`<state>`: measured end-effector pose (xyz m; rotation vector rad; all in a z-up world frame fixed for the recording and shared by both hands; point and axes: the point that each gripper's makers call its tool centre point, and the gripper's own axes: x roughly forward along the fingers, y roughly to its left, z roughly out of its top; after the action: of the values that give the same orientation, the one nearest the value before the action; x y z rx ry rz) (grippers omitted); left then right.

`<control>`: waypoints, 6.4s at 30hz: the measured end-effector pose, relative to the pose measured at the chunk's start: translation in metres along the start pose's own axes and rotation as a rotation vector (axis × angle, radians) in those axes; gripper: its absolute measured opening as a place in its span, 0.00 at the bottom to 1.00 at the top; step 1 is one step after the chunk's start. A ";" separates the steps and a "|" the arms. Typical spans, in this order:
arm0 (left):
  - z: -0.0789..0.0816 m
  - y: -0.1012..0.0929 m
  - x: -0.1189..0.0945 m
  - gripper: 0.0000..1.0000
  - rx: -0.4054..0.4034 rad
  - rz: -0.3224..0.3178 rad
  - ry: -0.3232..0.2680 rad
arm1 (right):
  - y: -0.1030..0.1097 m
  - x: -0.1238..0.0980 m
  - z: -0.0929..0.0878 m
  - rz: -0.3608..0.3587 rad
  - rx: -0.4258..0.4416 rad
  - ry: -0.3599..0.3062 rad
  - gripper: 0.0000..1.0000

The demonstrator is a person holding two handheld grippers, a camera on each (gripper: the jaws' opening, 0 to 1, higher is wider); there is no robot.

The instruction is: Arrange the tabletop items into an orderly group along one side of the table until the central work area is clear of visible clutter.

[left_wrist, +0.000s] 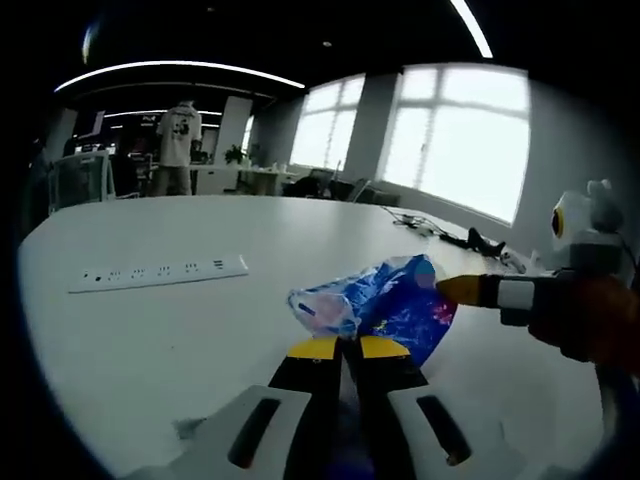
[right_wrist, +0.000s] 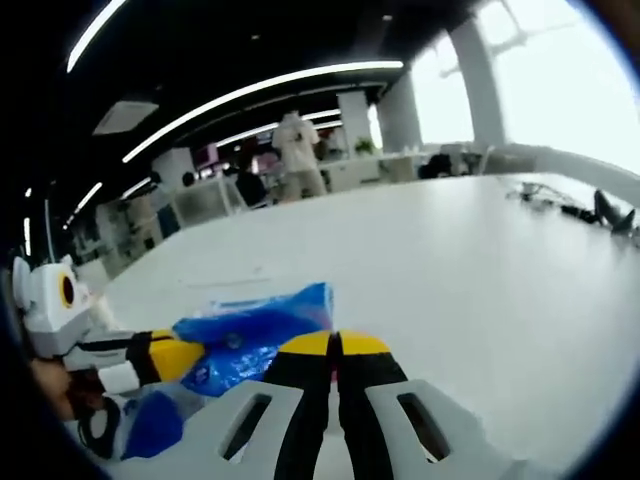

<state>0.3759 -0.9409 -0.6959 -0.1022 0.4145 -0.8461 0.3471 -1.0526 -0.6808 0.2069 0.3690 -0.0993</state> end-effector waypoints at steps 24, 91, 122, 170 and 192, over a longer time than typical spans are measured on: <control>-0.023 -0.003 0.012 0.12 0.039 0.011 0.073 | -0.032 0.019 -0.028 -0.018 0.050 0.044 0.00; 0.009 0.018 -0.060 0.99 0.197 -0.258 0.042 | 0.089 -0.101 -0.034 0.129 0.036 0.099 1.00; -0.017 0.042 -0.064 0.89 0.373 -0.304 0.133 | 0.156 -0.158 -0.111 0.098 0.102 0.239 0.94; -0.049 0.068 -0.054 0.03 0.591 -0.261 0.285 | 0.176 -0.141 -0.159 -0.048 0.485 0.388 0.04; -0.045 0.070 -0.062 0.01 0.626 -0.261 0.315 | 0.167 -0.144 -0.150 -0.069 0.487 0.377 0.00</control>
<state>0.3711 -0.8453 -0.7353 0.5740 0.4176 -1.2214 0.1836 -0.8489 -0.7344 0.6999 0.7257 -0.2194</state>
